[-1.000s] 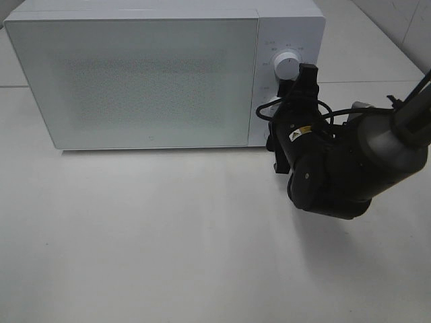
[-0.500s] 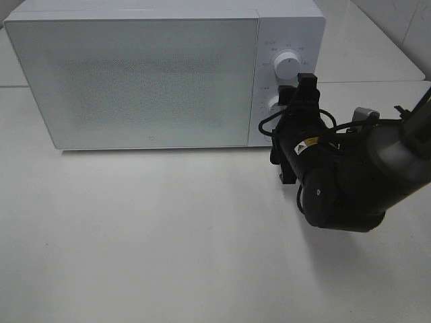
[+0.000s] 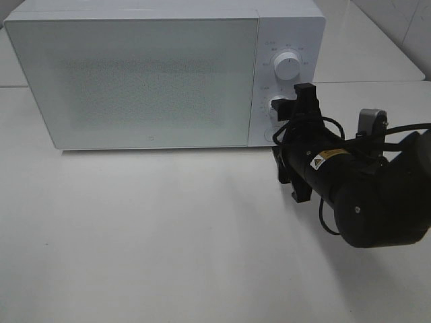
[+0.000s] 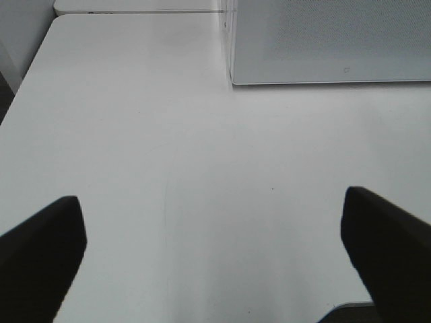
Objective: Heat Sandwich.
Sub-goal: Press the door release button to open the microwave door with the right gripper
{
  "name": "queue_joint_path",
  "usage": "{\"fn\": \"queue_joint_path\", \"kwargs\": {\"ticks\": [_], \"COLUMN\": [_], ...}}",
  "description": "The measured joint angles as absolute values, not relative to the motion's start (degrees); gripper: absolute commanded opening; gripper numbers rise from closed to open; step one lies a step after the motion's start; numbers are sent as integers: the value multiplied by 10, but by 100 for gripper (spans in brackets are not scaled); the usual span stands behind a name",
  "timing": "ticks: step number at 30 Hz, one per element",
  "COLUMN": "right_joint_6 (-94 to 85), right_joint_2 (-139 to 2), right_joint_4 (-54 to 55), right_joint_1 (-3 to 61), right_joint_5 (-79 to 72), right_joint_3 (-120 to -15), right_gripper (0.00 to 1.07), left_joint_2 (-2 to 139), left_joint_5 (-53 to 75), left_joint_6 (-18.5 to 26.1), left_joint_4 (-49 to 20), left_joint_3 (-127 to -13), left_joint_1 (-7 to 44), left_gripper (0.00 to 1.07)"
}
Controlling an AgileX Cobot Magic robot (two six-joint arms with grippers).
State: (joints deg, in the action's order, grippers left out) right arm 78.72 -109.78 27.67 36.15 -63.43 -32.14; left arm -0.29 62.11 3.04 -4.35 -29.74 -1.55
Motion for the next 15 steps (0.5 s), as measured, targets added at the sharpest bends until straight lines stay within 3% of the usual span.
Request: {"fn": "queue_joint_path", "kwargs": {"ticks": [15], "right_joint_6": [488], "right_joint_2": [-964], "right_joint_4": [211], "right_joint_1": [362], "right_joint_5": [-337], "right_joint_3": [-305], "right_gripper": [75], "left_joint_2": [-3], "left_joint_5": [621], "left_joint_6": [30], "left_joint_4": [-44], "left_joint_3": [-297], "left_joint_1": [-15], "left_gripper": [98]}}
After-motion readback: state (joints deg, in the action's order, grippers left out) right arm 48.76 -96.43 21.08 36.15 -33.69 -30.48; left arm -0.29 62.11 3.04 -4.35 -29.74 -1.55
